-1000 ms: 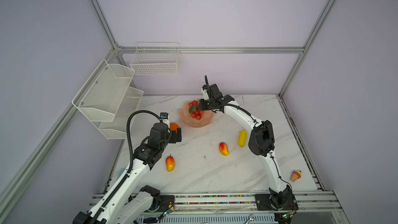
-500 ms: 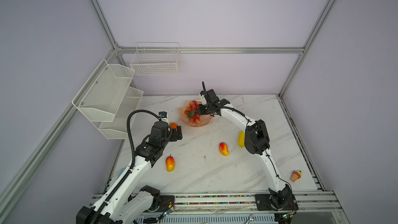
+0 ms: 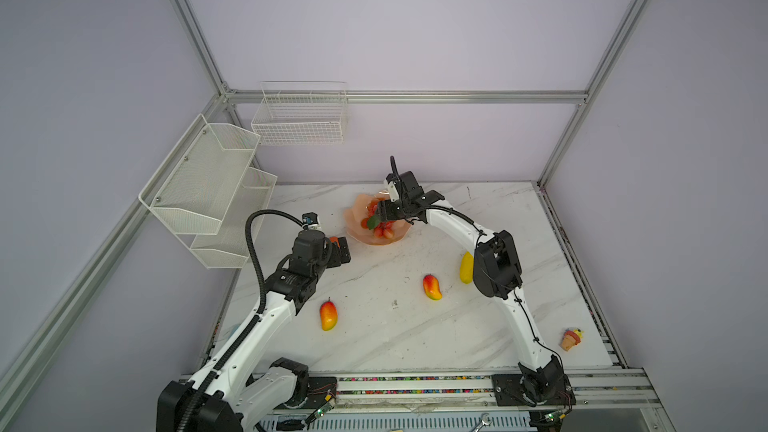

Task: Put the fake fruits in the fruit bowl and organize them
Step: 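Lower the lychees into the peach bowl and open the right gripper, then grasp the orange with the left gripper while the right arm withdraws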

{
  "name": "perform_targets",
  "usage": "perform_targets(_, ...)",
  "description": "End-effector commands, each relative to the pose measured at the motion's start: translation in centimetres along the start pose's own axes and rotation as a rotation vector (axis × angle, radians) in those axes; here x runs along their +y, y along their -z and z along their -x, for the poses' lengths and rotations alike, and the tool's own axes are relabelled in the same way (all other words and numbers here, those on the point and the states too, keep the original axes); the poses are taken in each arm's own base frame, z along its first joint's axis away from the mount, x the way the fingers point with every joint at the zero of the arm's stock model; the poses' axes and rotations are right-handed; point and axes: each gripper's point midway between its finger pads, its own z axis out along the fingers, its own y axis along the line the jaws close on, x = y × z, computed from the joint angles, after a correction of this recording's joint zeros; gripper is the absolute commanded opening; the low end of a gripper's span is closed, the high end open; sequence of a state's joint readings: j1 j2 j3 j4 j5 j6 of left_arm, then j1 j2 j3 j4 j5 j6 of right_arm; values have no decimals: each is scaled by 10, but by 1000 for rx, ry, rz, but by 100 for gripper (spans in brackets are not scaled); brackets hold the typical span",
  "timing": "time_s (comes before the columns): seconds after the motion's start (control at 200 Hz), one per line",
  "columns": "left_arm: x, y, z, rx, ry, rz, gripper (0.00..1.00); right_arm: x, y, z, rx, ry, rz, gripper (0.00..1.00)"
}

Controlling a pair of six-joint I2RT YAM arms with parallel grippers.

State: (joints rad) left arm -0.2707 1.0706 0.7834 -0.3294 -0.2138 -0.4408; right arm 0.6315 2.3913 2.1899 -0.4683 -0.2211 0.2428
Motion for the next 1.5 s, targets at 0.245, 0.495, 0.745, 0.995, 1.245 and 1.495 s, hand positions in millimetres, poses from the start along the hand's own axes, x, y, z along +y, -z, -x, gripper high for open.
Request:
perform_targets(0.245,39,-68,-21,84,342,42,95,31,94,28,-160,162,22,79)
perform_targets(0.495,37,-103,-33,134,430,-6,90,81,130,-43,-154,320,131,81)
perform_targets(0.745,33,-126,-37,192,455,-12,90,137,135,-130,-104,253,302,81)
perform_targets(0.995,32,-144,-40,187,496,-30,89,150,130,-163,-67,238,322,81)
perform_targets(1.245,37,-155,-34,158,497,-18,80,149,124,-165,-53,229,309,81)
perform_targets(1.495,44,-152,-30,148,416,12,61,148,114,-174,-27,218,314,81)
